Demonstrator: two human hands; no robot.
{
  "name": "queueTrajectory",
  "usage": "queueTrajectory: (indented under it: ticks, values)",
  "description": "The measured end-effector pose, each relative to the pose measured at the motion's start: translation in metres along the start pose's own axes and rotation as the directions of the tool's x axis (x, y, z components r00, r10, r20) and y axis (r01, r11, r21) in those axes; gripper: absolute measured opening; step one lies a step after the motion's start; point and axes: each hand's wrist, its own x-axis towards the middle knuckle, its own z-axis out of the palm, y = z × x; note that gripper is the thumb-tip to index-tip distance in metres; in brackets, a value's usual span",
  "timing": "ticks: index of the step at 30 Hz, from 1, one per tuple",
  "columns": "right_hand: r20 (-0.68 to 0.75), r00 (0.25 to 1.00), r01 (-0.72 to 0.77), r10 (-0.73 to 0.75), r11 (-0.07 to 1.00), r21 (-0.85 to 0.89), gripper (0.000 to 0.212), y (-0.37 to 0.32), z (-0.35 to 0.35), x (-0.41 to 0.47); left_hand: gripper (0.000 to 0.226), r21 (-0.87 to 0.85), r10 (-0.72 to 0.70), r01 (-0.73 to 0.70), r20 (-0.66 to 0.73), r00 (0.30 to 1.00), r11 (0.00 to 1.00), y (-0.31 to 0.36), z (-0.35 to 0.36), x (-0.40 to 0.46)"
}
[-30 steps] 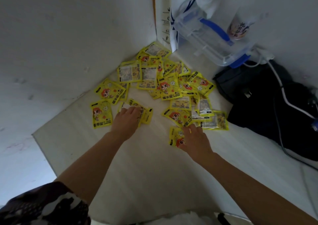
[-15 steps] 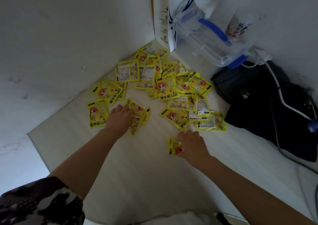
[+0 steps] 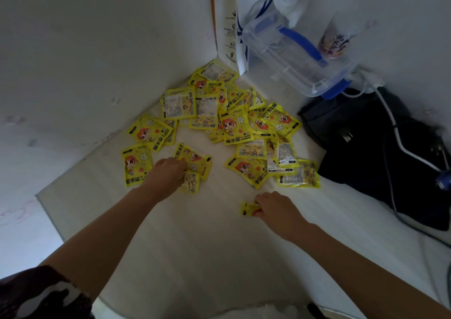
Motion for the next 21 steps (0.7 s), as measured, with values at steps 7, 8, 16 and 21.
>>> queueTrajectory:
  ticks: [7,8,16,21]
  values:
    - [-0.063,0.961,-0.221,0.270,0.882,0.416,0.030,0.044,-0.047,0.018,0.031,-0.108,-0.039,0.046,0.069,0.997,0.993,-0.001,-0.014,0.027]
    - [-0.067,0.953,-0.239,0.297,0.866,0.438,0.028,0.051,-0.053,0.024,0.031,-0.079,-0.022,0.028,0.076,0.997,0.996,-0.002,-0.015,0.032]
    - [-0.025,0.870,-0.447,0.493,0.808,0.384,0.041,0.074,-0.081,0.074,0.037,0.033,0.082,-0.084,0.063,0.995,0.996,-0.008,-0.017,0.058]
    - [-0.002,0.806,-0.519,0.592,0.708,0.478,0.039,0.069,-0.089,0.089,0.041,0.032,0.091,-0.095,0.111,0.990,0.995,-0.009,-0.014,0.066]
